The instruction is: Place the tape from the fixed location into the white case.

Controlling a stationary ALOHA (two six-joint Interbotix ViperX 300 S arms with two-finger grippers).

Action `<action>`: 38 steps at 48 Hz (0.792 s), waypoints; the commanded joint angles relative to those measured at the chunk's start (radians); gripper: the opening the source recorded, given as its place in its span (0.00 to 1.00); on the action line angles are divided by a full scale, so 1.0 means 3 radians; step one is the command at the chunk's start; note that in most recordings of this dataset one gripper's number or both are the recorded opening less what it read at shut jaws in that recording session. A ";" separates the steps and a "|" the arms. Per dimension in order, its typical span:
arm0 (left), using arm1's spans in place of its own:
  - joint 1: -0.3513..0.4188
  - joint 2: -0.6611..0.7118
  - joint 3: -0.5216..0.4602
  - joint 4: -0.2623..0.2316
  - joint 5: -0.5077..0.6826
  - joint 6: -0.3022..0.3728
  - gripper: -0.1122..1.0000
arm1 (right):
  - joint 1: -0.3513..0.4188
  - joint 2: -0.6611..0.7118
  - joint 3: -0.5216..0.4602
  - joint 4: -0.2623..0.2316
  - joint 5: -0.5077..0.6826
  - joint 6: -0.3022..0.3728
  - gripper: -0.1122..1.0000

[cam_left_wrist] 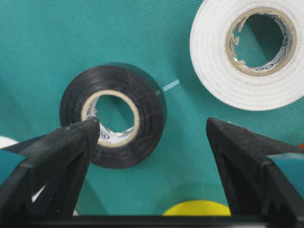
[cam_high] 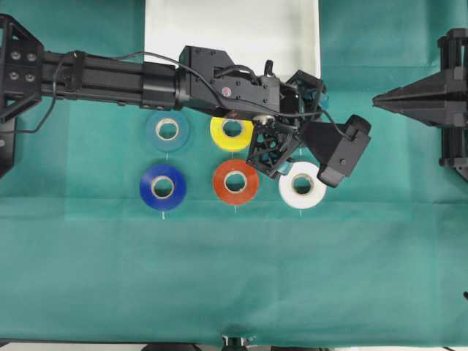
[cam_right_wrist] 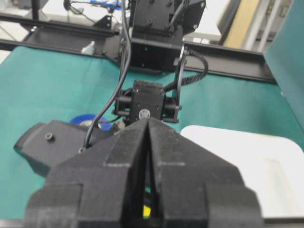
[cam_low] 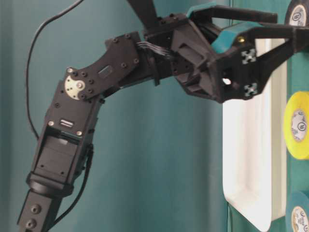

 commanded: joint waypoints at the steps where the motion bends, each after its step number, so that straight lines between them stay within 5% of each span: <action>1: -0.0010 -0.0041 -0.0036 0.0010 -0.0036 0.0015 1.00 | 0.0005 0.0020 -0.0072 0.0010 -0.0015 0.0000 0.10; 38: 0.0000 0.0097 -0.0036 0.0010 -0.0056 0.0082 1.00 | 0.0005 0.0056 -0.0066 0.0010 -0.0026 0.0005 0.10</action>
